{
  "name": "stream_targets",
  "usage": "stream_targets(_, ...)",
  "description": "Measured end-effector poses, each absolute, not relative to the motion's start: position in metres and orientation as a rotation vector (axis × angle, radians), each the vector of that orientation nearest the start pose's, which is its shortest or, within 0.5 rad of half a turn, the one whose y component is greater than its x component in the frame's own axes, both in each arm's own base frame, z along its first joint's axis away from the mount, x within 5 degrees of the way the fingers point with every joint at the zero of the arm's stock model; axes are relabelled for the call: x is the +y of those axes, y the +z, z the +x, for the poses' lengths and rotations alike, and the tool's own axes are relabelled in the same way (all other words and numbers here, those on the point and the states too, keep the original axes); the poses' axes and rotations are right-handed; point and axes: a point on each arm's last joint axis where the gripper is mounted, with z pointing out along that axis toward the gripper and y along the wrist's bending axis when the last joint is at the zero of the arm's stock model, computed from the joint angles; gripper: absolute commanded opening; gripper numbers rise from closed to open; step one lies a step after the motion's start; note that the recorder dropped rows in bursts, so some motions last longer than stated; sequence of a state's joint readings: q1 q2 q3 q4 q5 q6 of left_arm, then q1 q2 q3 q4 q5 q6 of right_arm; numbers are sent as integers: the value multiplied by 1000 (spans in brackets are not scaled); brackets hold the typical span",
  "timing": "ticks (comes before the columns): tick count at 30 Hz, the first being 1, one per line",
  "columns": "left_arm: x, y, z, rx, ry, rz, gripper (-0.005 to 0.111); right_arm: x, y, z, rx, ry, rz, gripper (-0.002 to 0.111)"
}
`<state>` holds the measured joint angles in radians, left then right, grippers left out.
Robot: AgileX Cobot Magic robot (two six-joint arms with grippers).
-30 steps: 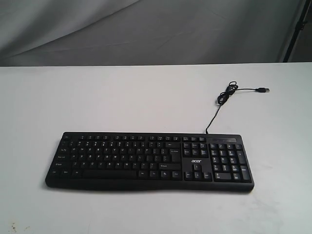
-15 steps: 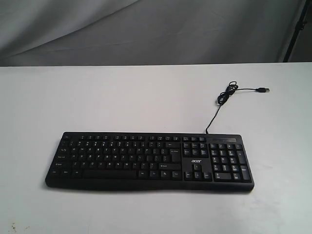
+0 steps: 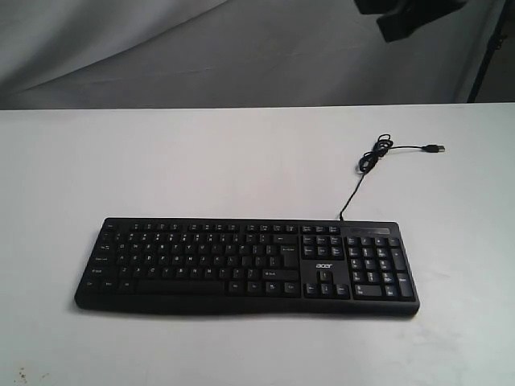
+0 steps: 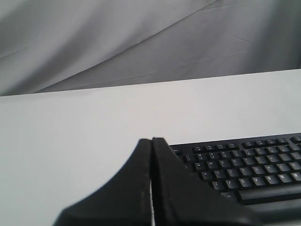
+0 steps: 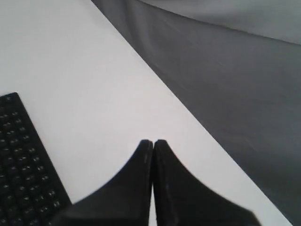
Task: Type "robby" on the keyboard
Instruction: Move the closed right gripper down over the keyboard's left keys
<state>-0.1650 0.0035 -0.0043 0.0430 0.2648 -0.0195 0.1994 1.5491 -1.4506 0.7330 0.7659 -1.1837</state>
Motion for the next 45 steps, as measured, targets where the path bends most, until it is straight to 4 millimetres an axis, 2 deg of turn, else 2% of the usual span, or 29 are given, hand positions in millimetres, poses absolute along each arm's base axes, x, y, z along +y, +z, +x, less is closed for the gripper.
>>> stream_targets(5, -8, 190, 55, 1741, -95, 155, 0, 130, 345, 351, 1874, 491, -1160, 0)
stream_targets(10, -8, 190, 55, 1741, -95, 155, 0, 160, 312, 358, 1879, 556, -1282, 0)
stream_targets(14, -8, 190, 55, 1741, -95, 155, 0, 193, 297, 353, 1829, 550, -1386, 0)
stream_targets(18, -8, 190, 55, 1741, -95, 155, 0, 229, 281, 340, 1788, 540, -1515, 0)
stream_targets(24, -8, 190, 55, 1741, -95, 155, 0, 270, 254, 322, 1763, 587, -1653, 0)
stream_targets(29, -8, 190, 55, 1741, -95, 155, 0, 285, 226, 321, 1786, 584, -1710, 0)
stream_targets(36, -8, 190, 55, 1741, -95, 155, 0, 290, 186, 328, 1841, 572, -1758, 0)
stream_targets(45, -8, 190, 55, 1741, -95, 155, 0, 313, 166, 327, 1814, 517, -1767, 0)
